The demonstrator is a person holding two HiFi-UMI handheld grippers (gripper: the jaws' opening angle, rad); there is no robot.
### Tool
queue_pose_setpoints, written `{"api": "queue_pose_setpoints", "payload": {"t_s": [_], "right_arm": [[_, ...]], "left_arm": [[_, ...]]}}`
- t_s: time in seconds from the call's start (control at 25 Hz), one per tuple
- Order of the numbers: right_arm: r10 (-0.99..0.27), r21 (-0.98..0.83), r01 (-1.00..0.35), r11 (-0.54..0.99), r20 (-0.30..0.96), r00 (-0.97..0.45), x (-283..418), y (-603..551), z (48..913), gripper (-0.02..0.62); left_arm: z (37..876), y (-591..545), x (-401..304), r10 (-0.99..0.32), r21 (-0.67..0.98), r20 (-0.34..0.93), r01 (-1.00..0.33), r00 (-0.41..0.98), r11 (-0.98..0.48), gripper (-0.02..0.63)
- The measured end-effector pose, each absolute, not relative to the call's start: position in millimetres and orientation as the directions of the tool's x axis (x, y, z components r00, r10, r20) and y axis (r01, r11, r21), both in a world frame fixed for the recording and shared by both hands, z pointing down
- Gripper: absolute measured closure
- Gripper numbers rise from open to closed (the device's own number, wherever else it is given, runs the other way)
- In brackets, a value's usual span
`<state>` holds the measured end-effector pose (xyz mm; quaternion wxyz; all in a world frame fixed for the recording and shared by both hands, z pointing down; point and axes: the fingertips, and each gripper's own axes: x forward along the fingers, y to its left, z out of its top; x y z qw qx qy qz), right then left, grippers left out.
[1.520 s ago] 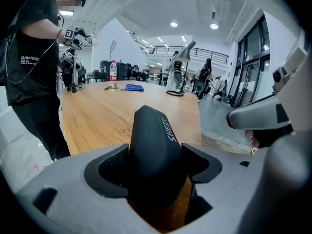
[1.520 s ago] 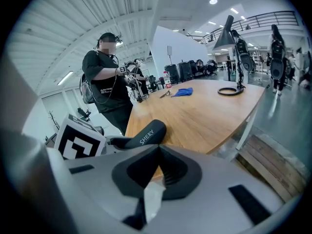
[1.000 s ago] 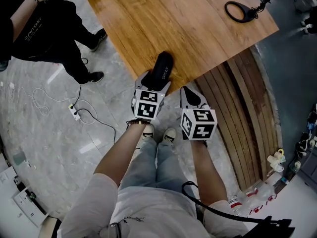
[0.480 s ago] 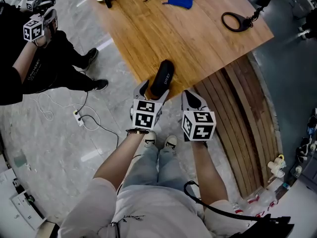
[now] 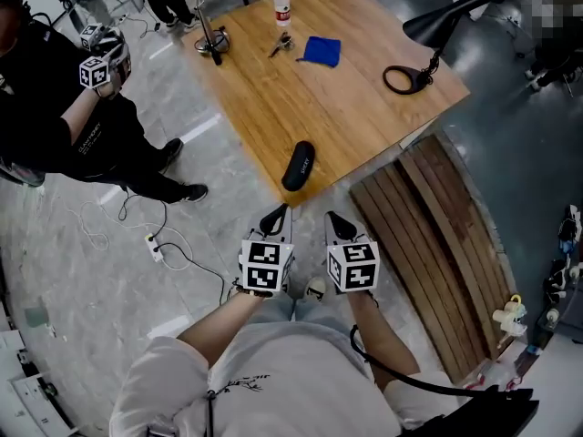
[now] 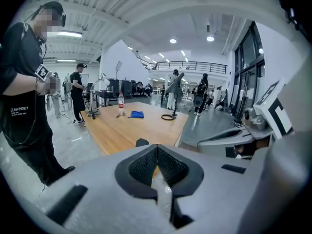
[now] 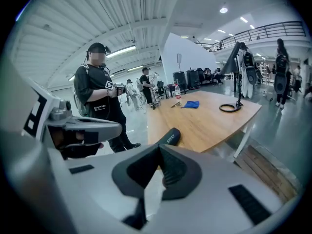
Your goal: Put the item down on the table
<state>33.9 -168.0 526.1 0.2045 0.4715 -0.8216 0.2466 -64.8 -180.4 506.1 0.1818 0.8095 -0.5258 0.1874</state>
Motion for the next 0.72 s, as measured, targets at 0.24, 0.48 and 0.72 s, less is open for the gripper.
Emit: {"api": "queue_pose_setpoints", "payload": {"t_s": [0.24, 0.48, 0.72], "right_arm": [[-0.658, -0.236, -0.870, 0.434, 0.577, -0.484, 32.8, -106.2, 510.6, 0.592], [-0.685, -0.217, -0.884, 0.415, 0.565, -0.460, 41.5, -85.5, 496.0, 0.592], [-0.702, -0.234, -0.884, 0.404, 0.540, -0.464, 41.0, -78.1, 488.6, 0.592]], "left_arm": [[485.9, -111.7, -64.4, -0.762, 0.110, 0.497, -0.901, 0.415, -0.419, 0.600], [479.2, -90.6, -63.8, -0.785, 0.131, 0.474, -0.914, 0.398, -0.384, 0.600], [472.3, -86.9, -63.2, -0.797, 0.117, 0.460, -0.917, 0.390, -0.381, 0.600]]}}
